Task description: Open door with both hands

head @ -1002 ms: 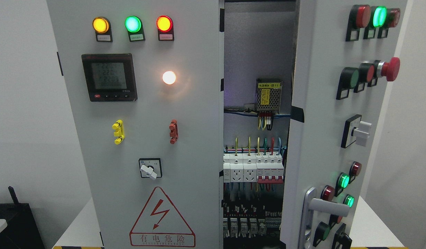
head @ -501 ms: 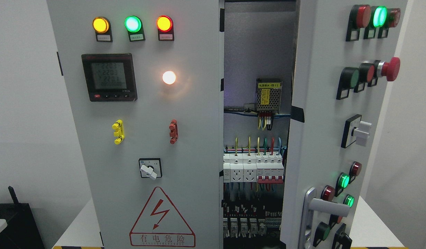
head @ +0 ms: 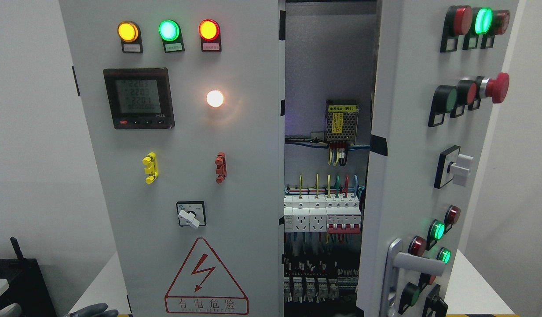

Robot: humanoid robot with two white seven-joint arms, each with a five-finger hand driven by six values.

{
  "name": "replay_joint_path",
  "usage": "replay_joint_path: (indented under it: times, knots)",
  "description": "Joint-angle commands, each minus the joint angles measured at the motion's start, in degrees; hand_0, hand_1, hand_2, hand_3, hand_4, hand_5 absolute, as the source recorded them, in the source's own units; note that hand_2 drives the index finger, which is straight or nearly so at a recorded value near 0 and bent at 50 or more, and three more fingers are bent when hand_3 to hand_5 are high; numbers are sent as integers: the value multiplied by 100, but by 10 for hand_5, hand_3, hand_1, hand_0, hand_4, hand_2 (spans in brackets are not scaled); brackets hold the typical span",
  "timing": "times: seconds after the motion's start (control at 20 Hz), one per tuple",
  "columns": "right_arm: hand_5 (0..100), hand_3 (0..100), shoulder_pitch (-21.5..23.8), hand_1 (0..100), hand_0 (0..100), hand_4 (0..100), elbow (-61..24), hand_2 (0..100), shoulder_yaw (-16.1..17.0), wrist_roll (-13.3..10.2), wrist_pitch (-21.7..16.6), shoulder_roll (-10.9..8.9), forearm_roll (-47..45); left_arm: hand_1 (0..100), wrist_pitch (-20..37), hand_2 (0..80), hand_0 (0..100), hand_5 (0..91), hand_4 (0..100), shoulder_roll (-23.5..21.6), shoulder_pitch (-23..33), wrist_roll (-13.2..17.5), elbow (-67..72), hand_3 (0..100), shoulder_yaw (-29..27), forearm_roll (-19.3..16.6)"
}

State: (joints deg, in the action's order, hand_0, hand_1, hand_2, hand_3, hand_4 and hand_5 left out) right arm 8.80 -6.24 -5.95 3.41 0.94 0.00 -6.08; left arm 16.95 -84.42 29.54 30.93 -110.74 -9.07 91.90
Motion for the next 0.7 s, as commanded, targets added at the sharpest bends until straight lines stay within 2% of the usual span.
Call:
replay_joint_path:
  times: [0.0, 0.1, 0.2, 0.4, 0.5, 0.65]
  knots:
    - [0, 0, -1, 0, 0, 0, 88, 0, -11, 2, 3, -106, 1, 0, -7, 0, 0, 0, 44, -655, -554, 80, -53, 0, -209, 249]
    - [0, 0, -1, 0, 0, 0, 97, 0, -11, 2, 3, -106, 1, 0, -16, 0, 0, 0, 43, -734, -598, 133, -10, 0, -201, 511]
    - [0, 0, -1, 0, 0, 0, 140, 0, -2, 2, 3, -106, 1, 0, -164, 0, 0, 0, 43, -717, -808, 133, -18, 0, -183, 566]
    - [0, 0, -1, 0, 0, 0, 158, 0, -37, 2, 3, -106, 1, 0, -1253, 0, 0, 0, 43, -471, -1467, 133, -62, 0, -157, 575]
    - [0, 0, -1, 0, 0, 0, 158, 0, -37, 2, 3, -106, 1, 0, -1343, 0, 0, 0, 43, -400, -1748, 115, -71, 0, -96, 575]
    - [0, 0, -1, 0, 0, 0, 158, 0, -29, 2, 3, -114, 1, 0, -1335, 0, 0, 0, 44, -348, -2170, 89, -71, 0, 307, 540]
